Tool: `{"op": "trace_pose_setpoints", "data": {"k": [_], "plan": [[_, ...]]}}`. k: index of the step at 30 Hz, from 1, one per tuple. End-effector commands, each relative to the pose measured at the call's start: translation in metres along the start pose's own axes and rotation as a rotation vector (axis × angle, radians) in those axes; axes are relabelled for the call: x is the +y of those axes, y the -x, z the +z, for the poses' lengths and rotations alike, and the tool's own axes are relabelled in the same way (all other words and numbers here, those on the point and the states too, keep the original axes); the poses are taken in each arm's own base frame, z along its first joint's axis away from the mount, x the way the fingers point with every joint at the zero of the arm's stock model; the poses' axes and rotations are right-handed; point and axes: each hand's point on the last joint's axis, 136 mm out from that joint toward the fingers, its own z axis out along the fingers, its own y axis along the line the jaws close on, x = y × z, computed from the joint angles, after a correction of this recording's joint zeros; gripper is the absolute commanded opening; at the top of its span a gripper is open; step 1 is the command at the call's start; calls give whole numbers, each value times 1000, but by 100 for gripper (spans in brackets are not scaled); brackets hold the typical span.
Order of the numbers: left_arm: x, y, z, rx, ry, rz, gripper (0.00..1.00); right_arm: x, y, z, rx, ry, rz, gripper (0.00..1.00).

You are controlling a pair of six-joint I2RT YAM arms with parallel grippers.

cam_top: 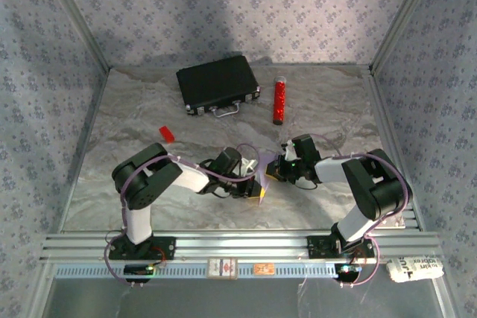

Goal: Fold a paper plane with a square sheet of paper (pick it up from the middle)
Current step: Fold the wing for the fifth time at the center of the table.

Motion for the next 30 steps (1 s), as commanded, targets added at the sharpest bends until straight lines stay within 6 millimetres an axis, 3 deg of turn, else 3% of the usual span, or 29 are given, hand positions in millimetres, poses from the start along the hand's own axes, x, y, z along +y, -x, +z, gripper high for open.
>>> {"op": "trace_pose_setpoints", "data": {"k": [1, 8, 11, 15, 17, 21, 23, 27, 30], "plan": [[28, -53, 0, 160, 81, -92, 0, -59, -22, 5, 29, -230, 77, 7], [26, -59, -1, 177, 71, -93, 11, -59, -22, 5, 28, -233, 75, 7], [24, -63, 0, 190, 64, -89, 0, -59, -22, 5, 27, -234, 75, 7], [27, -68, 0, 201, 72, -96, 1, -60, -23, 5, 28, -240, 74, 7], [28, -70, -1, 204, 76, -101, 10, -60, -24, 5, 27, -239, 76, 7], [31, -73, -3, 202, 91, -106, 8, -59, -24, 4, 27, -239, 73, 7], [31, -74, -3, 206, 88, -105, 0, -60, -24, 4, 27, -241, 74, 7], [31, -77, -4, 209, 85, -108, 0, -60, -23, 4, 26, -242, 74, 7], [32, -80, -5, 215, 87, -112, 10, -60, -23, 5, 25, -242, 74, 7]]}}
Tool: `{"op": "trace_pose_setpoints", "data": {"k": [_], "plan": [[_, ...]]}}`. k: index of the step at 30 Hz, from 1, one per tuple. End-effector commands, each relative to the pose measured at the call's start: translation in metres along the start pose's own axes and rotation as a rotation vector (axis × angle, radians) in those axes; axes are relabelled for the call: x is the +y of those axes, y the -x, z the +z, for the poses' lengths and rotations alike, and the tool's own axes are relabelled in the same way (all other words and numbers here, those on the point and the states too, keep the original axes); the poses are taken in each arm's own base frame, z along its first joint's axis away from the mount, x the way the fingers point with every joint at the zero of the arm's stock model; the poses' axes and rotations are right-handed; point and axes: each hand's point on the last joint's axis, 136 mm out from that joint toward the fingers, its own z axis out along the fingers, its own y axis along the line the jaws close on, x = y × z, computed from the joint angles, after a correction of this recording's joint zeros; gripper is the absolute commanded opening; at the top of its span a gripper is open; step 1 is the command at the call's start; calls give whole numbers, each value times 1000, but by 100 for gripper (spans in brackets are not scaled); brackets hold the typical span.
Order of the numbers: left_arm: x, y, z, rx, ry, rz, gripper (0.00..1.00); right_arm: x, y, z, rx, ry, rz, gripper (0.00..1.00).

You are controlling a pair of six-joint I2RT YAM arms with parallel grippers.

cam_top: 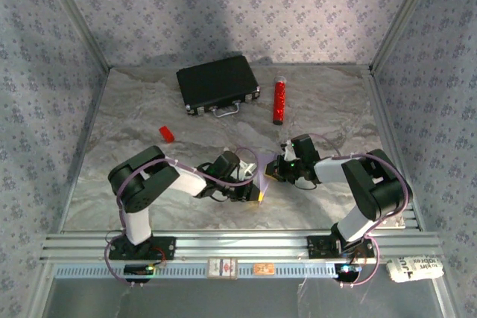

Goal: Fold a paper plane with a square sheet of paper (pick it up from the middle)
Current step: Fold the wing for the fifth time at the center of the table.

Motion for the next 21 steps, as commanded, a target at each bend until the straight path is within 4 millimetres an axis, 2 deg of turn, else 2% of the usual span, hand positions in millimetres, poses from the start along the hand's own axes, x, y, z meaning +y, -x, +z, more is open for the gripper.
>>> {"op": "trace_pose_setpoints", "data": {"k": [1, 2, 4, 5, 10, 12, 19, 21], "plan": [[31, -66, -1, 206, 84, -128, 9, -60, -22, 4, 28, -233, 82, 7], [31, -67, -1, 210, 86, -129, 9, -60, -22, 4, 29, -233, 82, 7], [31, -69, -1, 214, 82, -128, 0, -60, -22, 4, 28, -234, 83, 7], [31, -69, -2, 214, 81, -127, 0, -60, -22, 4, 29, -234, 82, 7], [32, -72, -2, 217, 83, -131, 0, -60, -22, 4, 31, -234, 84, 7], [32, -72, -3, 217, 82, -132, 5, -60, -22, 4, 31, -233, 84, 7], [28, -71, -6, 205, 74, -122, 1, -60, -22, 4, 29, -234, 82, 7], [24, -69, -8, 192, 68, -114, 6, -60, -23, 4, 31, -235, 83, 7]]}}
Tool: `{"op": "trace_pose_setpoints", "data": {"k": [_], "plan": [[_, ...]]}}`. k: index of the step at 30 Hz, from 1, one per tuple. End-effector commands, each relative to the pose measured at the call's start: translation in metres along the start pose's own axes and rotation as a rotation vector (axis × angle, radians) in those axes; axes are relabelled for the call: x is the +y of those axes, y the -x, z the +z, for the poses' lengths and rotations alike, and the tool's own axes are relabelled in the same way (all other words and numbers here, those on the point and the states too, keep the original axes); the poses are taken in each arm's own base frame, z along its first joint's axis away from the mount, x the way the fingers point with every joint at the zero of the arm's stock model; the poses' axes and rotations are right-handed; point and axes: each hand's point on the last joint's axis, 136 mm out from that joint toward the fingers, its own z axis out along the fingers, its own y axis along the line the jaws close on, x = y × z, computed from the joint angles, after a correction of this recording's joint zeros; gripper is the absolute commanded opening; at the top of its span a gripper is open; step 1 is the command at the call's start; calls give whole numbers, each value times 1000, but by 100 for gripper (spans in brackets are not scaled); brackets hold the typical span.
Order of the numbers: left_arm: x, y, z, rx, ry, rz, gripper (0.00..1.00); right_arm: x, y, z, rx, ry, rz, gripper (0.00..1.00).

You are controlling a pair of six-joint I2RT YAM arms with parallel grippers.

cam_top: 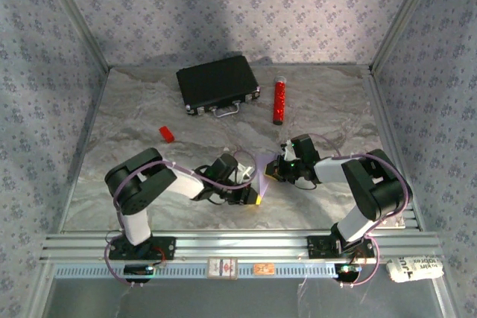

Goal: Fold a paper plane with a square sheet of paper (pick it up from the middle)
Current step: Fold the wing for the fifth time at the center of the table.

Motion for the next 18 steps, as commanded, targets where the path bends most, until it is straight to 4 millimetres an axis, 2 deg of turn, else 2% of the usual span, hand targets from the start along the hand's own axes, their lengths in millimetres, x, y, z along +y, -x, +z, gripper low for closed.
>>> {"op": "trace_pose_setpoints", "data": {"k": [1, 7, 12, 15, 18], "plan": [[19, -53, -4, 164, 63, -106, 7, -60, -23, 4, 31, -234, 85, 7], [-9, -29, -19, 55, 54, -50, 9, -59, -23, 3, 27, -231, 84, 7], [-42, 8, -38, -83, 7, -2, 8, -58, -23, 1, 22, -230, 82, 7], [-60, 26, -36, -103, -23, 26, 8, -57, -23, 1, 22, -231, 79, 7], [-66, 38, -25, -93, -41, 22, 6, -56, -23, 2, 21, -230, 80, 7]]}}
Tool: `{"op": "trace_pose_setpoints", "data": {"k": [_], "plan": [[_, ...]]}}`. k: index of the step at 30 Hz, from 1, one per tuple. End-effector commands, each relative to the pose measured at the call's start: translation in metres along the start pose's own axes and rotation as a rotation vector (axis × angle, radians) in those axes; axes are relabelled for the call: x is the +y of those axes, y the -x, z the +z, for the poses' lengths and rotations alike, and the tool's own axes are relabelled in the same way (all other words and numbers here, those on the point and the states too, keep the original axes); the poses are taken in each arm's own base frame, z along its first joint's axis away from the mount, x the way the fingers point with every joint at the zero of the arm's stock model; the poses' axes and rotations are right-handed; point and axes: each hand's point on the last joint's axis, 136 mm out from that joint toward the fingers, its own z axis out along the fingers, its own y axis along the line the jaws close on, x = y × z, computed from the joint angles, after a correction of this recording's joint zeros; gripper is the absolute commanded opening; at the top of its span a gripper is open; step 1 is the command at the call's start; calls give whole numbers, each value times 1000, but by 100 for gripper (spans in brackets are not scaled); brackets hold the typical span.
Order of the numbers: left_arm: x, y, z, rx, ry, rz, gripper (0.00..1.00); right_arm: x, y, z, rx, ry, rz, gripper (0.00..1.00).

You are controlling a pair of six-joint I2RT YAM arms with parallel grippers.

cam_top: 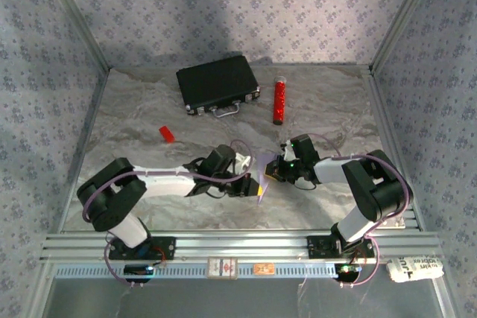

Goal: Fold a paper plane with a square sheet of paper (pick it up from the middle)
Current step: Fold the wing for the fifth time at the center of the table.

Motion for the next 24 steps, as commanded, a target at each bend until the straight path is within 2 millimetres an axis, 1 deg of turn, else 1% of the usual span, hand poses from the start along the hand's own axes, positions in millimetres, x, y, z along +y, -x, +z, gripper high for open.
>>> {"op": "trace_pose_setpoints", "data": {"k": [1, 4, 5, 9, 15, 19, 24], "plan": [[-5, 15, 12, -6, -14, -10, 6, -56, -23, 2, 30, -219, 87, 7], [-2, 21, 23, -10, -18, -24, 6, -56, -23, 2, 29, -216, 88, 7], [2, 22, 27, -11, -8, -31, 6, -55, -23, 2, 28, -215, 87, 7], [7, 29, 37, -13, 0, -37, 6, -55, -23, 2, 28, -214, 86, 7], [14, 34, 46, -14, 29, -31, 6, -55, -24, 2, 33, -215, 85, 7], [27, 29, 50, 14, 68, -36, 6, -55, -24, 2, 34, -217, 85, 7], [49, 13, 54, 56, 129, -51, 6, -57, -24, 3, 34, -223, 86, 7]]}}
